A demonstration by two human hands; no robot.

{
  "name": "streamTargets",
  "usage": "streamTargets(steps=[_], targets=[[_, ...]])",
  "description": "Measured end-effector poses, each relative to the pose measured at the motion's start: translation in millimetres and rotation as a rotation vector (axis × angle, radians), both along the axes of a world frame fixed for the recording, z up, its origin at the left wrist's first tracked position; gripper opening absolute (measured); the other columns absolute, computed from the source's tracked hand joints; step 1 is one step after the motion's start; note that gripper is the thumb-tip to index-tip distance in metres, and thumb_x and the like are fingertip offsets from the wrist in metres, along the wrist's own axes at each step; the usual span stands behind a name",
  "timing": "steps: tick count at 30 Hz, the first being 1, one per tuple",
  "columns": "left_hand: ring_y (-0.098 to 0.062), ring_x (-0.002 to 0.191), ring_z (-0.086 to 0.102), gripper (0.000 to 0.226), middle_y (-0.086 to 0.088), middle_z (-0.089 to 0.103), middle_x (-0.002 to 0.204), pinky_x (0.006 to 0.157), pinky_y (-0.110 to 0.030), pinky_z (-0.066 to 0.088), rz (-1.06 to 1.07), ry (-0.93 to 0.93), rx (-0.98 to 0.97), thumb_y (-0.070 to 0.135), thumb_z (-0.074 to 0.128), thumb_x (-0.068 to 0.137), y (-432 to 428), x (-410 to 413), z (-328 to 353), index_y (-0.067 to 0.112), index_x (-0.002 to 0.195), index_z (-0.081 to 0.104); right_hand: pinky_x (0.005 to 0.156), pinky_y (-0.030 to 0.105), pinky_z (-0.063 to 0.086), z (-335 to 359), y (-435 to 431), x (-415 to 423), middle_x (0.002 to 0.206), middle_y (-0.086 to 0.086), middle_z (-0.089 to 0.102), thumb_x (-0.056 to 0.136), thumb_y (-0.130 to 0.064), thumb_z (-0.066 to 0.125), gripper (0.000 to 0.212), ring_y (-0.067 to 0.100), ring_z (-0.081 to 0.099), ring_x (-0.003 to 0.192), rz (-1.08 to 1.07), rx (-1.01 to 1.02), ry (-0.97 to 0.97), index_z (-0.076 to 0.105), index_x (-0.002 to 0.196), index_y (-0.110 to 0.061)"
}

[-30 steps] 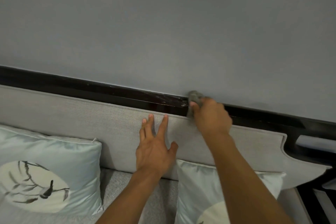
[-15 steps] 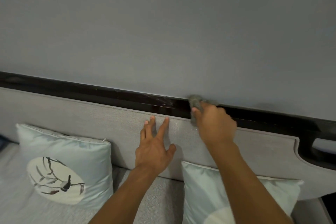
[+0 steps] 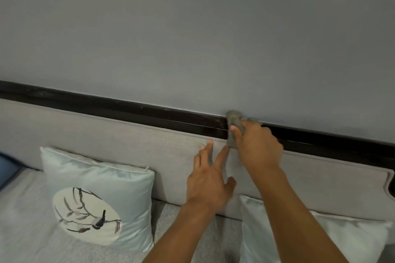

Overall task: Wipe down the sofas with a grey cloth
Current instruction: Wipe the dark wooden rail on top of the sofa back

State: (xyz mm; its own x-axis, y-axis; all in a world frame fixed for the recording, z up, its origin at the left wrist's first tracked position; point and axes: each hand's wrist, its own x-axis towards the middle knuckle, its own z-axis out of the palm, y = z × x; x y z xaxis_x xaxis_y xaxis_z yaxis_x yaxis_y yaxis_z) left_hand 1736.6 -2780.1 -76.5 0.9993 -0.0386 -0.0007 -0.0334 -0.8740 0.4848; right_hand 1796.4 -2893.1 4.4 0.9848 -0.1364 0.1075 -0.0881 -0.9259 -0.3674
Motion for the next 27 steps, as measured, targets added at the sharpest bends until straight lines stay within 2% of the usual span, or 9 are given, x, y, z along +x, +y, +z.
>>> streamTargets(steps=[4,6,9,13,16,20,23,27], targets=[[-0.019,0.147,0.025,0.072,0.001,0.024,0.163,0.110,-0.035,0.042,-0.018,-0.108,-0.077,0.046,0.058,0.096,41.4,-6.3,-2.1,0.029,0.158,0.025,0.079,0.039,0.048,-1.7,95.1,16.8,0.116,0.009,0.067,0.100,-0.054,0.045,0.038,0.035,0.065,0.104,0.122,0.027,0.056,0.063,0.120,-0.028],[-0.022,0.152,0.016,0.075,-0.002,0.016,0.167,0.117,-0.040,0.037,0.063,-0.110,-0.112,0.045,0.059,0.096,81.2,-9.5,-3.3,0.033,0.159,0.021,0.084,0.040,0.048,2.3,120.4,17.6,0.120,0.010,0.066,0.099,-0.055,0.046,0.038,0.036,0.064,0.108,0.128,0.009,0.074,0.062,0.122,-0.030],[-0.024,0.156,0.005,0.084,-0.001,0.003,0.170,0.119,-0.051,0.034,0.158,-0.156,-0.148,0.045,0.063,0.093,147.1,-6.3,-2.1,0.045,0.160,0.012,0.083,0.040,0.048,5.9,105.6,10.2,0.116,0.012,0.067,0.096,-0.060,0.047,0.040,0.038,0.065,0.107,0.002,0.005,0.058,0.063,0.120,-0.032],[-0.027,0.158,0.000,0.090,-0.003,-0.006,0.171,0.119,-0.052,0.035,0.178,-0.165,-0.168,0.047,0.063,0.095,207.8,9.0,8.2,0.049,0.160,0.001,0.081,0.043,0.048,-0.5,93.3,1.4,0.115,0.019,0.065,0.095,-0.060,0.049,0.044,0.042,0.062,0.104,-0.153,0.072,0.046,0.059,0.128,-0.032],[-0.029,0.158,-0.004,0.093,-0.004,-0.017,0.170,0.119,-0.052,0.036,0.181,-0.121,-0.154,0.049,0.062,0.095,230.0,22.7,13.8,0.053,0.158,-0.006,0.084,0.044,0.049,-2.6,127.3,7.8,0.119,0.018,0.064,0.096,-0.057,0.050,0.041,0.041,0.062,0.106,-0.192,0.104,0.042,0.060,0.127,-0.031],[-0.035,0.157,-0.009,0.091,-0.011,-0.024,0.168,0.120,-0.053,0.031,0.153,-0.105,-0.172,0.049,0.060,0.097,241.8,35.1,11.2,0.053,0.157,-0.008,0.081,0.039,0.048,-1.3,189.4,17.8,0.119,0.013,0.064,0.098,-0.055,0.050,0.041,0.037,0.063,0.107,-0.056,0.105,0.074,0.058,0.131,-0.033],[-0.037,0.157,-0.010,0.086,-0.010,-0.026,0.167,0.122,-0.051,0.025,0.129,-0.098,-0.210,0.049,0.057,0.100,245.5,38.1,7.0,0.054,0.157,-0.007,0.074,0.036,0.042,3.0,179.0,19.1,0.114,0.009,0.067,0.095,-0.060,0.050,0.041,0.034,0.064,0.103,-0.085,0.058,0.075,0.062,0.125,-0.036],[-0.036,0.156,-0.015,0.082,-0.006,-0.031,0.166,0.123,-0.052,0.020,0.098,-0.064,-0.245,0.048,0.053,0.102,252.2,37.9,5.7,0.059,0.154,-0.009,0.069,0.035,0.041,1.4,154.1,12.5,0.107,0.012,0.067,0.097,-0.059,0.049,0.043,0.036,0.064,0.097,-0.181,0.089,0.034,0.065,0.119,-0.027]])
